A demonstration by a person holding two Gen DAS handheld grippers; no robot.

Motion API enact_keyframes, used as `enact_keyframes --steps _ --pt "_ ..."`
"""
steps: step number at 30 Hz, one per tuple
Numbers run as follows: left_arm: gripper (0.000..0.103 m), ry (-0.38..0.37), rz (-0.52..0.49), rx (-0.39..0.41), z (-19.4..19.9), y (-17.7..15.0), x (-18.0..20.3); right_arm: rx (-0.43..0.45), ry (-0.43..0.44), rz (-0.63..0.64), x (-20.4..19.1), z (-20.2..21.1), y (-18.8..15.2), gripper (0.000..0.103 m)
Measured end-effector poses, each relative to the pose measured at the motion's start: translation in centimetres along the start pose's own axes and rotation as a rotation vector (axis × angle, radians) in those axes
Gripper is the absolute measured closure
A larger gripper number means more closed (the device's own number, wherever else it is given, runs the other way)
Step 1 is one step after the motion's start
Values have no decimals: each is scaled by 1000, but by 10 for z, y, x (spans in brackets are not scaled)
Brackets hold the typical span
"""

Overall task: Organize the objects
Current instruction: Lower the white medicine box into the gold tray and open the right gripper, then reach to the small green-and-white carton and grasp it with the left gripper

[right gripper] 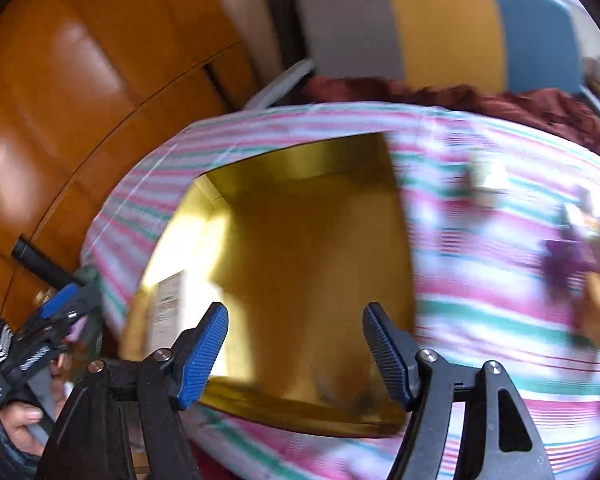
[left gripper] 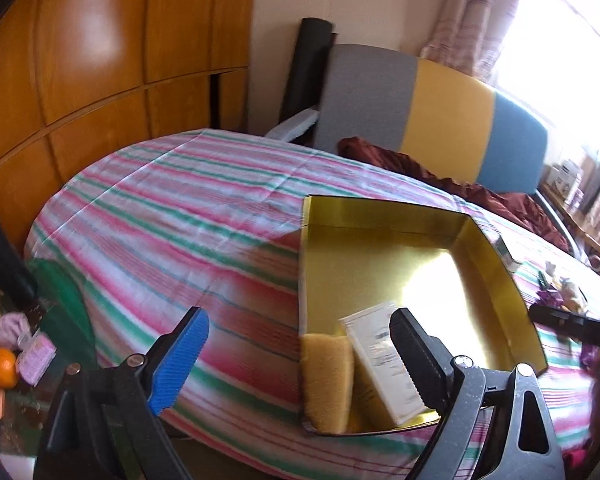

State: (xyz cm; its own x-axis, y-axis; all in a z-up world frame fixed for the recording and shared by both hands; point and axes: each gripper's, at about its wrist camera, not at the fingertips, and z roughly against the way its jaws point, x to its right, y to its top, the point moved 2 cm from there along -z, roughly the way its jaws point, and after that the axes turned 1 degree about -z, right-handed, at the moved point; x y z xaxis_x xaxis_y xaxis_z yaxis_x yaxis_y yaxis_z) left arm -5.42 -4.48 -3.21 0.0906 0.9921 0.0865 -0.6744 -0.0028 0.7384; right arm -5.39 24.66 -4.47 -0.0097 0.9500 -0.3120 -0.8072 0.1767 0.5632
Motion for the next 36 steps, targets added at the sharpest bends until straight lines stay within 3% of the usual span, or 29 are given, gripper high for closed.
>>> enact_keyframes --steps 7,9,11,16,20,24,29,36 --pt "10 -88 -103 -6 -2 13 53 92 -217 -156 114 55 16 32" --pt "10 -116 -128 -11 -3 16 71 114 -282 -202 146 70 19 29" --pt "10 -141 -154 -13 -4 19 88 132 -344 -246 179 82 20 19" --pt "10 -217 -218 -41 -9 25 135 172 -471 -392 253 99 5 19" --pt "10 -262 -274 -51 -13 32 176 172 -391 -610 292 111 -8 19" --pt "10 -290 -328 -61 -23 41 219 165 -358 -635 293 113 -11 19" --pt "10 -344 -347 -142 -53 51 266 153 -333 -606 287 108 -8 19" --pt "12 -337 -359 -239 -103 56 317 150 -295 -612 287 108 -9 19"
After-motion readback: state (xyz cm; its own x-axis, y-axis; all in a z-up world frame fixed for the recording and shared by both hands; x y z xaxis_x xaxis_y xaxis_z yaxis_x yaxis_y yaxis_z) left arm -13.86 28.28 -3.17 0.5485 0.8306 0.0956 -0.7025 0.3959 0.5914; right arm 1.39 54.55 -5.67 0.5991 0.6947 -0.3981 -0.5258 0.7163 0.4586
